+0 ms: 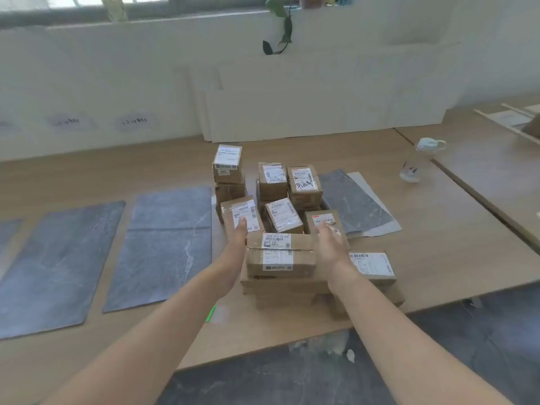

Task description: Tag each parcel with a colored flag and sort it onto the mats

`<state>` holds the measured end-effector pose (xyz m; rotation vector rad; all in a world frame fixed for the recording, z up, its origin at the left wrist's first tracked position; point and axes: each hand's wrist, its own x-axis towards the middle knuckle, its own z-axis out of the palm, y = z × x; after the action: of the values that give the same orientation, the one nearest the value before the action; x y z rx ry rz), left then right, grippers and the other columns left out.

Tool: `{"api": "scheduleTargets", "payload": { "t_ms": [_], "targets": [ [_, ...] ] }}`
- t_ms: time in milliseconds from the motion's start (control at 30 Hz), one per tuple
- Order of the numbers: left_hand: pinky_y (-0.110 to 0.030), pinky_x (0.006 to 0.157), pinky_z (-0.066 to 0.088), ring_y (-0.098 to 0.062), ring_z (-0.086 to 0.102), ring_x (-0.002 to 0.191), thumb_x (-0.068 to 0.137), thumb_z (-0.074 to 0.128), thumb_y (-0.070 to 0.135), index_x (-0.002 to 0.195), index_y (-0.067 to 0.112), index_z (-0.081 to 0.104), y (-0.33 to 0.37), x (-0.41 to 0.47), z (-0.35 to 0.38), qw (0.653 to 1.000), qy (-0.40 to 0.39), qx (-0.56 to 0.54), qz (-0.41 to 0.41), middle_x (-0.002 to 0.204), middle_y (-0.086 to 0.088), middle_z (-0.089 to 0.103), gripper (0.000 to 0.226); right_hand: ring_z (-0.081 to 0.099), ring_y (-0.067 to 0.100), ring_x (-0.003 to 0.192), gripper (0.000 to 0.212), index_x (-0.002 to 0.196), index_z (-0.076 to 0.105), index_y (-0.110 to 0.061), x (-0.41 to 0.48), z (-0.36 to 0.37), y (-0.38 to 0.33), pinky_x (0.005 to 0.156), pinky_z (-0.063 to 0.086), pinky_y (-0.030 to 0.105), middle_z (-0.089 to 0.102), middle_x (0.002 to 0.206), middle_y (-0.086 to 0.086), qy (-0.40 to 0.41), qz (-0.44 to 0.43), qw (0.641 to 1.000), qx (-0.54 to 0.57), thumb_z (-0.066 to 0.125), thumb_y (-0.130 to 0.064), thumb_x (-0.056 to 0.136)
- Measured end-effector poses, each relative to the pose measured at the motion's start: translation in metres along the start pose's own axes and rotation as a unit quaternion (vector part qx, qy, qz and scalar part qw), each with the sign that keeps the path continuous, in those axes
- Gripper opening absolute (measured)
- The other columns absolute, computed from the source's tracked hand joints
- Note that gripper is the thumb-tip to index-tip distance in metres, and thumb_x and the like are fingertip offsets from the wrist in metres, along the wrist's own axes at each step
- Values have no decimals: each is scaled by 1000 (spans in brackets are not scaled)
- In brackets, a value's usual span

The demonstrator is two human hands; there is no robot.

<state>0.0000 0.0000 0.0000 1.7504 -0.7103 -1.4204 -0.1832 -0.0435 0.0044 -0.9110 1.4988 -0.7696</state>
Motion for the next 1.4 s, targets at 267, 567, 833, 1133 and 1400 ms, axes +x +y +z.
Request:
{"api": "scheduleTargets", "payload": {
  "t_ms": [267,567,833,1133,1400],
  "targets": [
    [-46,125,14,-26,22,152,96,14,74,158,35,23,2,13,16,999,34,-6,-30,164,-3,27,74,58,26,118,50,126,62,-24,32,6,18,110,43,49,65,125,1,-14,44,999,-25,34,-56,101],
    [-44,122,23,-25,41,142,100,16,68,157,32,27,7,17,20,998,55,-17,-17,153,-5,46,68,55,20,93,37,78,53,-26,53,7,21,94,44,42,55,88,-11,12,23,999,-39,37,-46,105],
    [-39,118,31,-17,61,107,102,17,65,123,35,49,12,10,12,997,76,-35,0,100,11,63,49,58,24,75,44,82,64,-12,39,9,4,69,45,38,63,79,6,-3,23,1000,-17,37,-47,79],
    [-20,67,47,-5,59,75,107,18,54,89,30,57,34,-19,-13,991,113,-45,57,82,10,61,49,44,22,69,27,76,50,-18,12,25,-29,64,35,36,47,73,5,-37,-21,997,-57,41,-38,90],
    [-35,99,42,-11,59,83,103,20,62,107,23,56,26,-52,-73,980,156,-88,84,90,4,61,53,57,23,80,37,91,66,-11,-23,73,-39,69,44,37,64,88,8,-72,-56,992,-88,40,-36,97]
  ]
}}
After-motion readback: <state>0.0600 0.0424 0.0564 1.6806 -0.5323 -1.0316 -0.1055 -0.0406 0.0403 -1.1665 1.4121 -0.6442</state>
